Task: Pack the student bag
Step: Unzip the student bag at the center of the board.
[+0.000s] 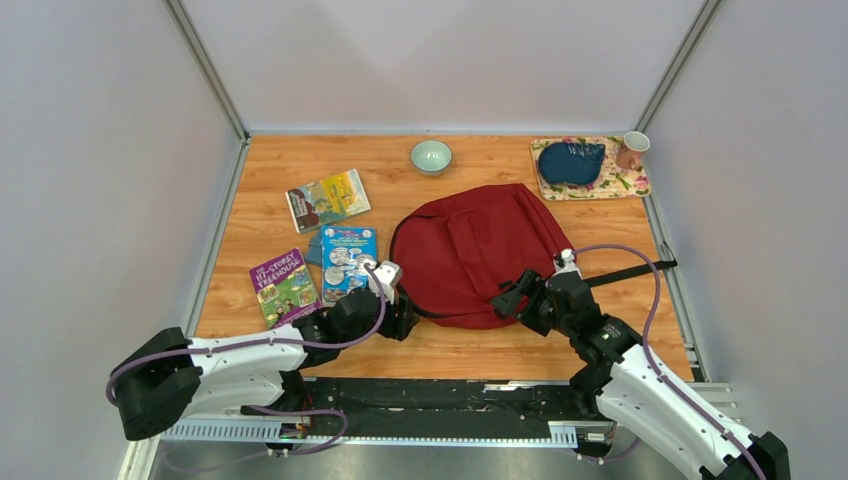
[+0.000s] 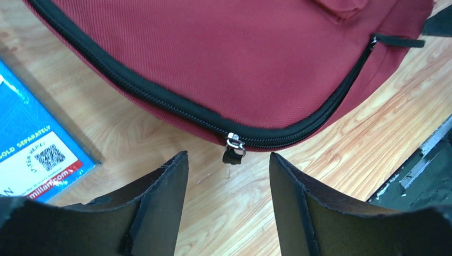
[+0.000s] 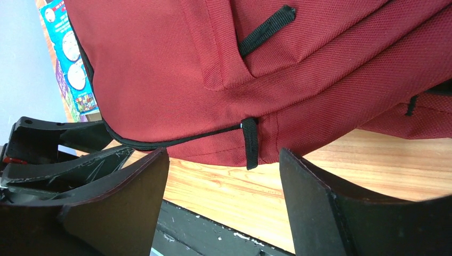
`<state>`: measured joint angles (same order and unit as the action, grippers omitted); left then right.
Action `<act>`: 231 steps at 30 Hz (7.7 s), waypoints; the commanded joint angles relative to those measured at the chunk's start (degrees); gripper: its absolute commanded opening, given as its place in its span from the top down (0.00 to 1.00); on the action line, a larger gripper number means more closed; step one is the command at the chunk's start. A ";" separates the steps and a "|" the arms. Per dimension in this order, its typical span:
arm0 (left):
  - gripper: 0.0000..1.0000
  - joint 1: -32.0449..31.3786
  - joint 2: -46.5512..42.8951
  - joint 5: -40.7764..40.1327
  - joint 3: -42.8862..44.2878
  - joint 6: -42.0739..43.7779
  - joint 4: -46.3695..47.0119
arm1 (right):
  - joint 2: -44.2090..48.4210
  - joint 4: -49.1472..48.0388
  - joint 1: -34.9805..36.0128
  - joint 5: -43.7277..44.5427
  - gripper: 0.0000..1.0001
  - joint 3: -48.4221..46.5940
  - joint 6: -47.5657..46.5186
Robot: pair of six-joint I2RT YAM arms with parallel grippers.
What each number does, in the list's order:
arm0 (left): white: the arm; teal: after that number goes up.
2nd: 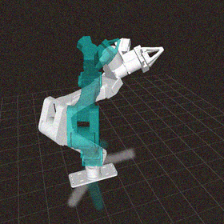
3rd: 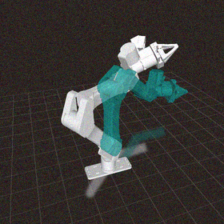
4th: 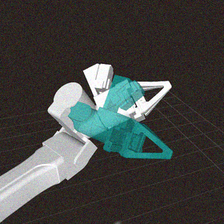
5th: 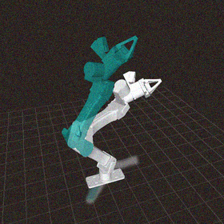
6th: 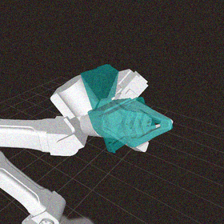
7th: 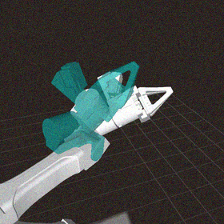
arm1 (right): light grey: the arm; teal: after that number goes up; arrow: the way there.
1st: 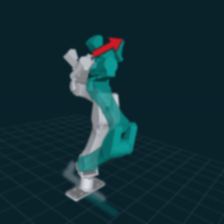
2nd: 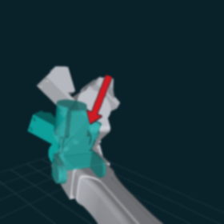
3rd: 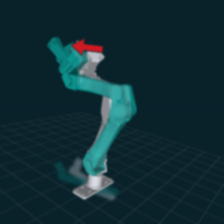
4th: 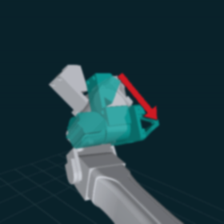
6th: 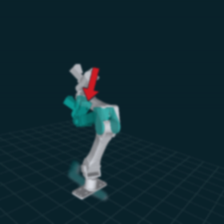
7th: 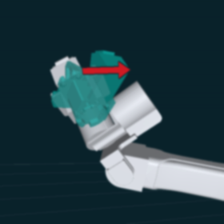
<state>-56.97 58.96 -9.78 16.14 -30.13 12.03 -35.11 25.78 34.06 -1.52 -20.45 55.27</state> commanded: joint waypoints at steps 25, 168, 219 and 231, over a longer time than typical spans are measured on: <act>1.00 0.02 2.04 3.36 -0.68 7.27 10.12 | -0.30 -9.79 11.53 4.30 0.27 2.08 11.87; 1.00 -1.83 14.51 21.11 25.52 5.71 -20.92 | -15.69 16.10 -14.90 -1.21 0.12 -21.96 -18.17; 1.00 -3.24 18.13 17.08 35.38 18.62 -32.06 | -7.96 2.25 -0.58 -7.62 1.00 -4.96 12.07; 1.00 12.75 17.41 15.06 27.98 16.51 -33.48 | -1.45 1.65 0.04 -7.54 1.00 7.87 5.12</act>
<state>-49.69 75.46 13.54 44.60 -15.14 -14.33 -38.09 21.43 34.39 -13.21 -17.32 66.19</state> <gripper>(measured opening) 0.010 0.035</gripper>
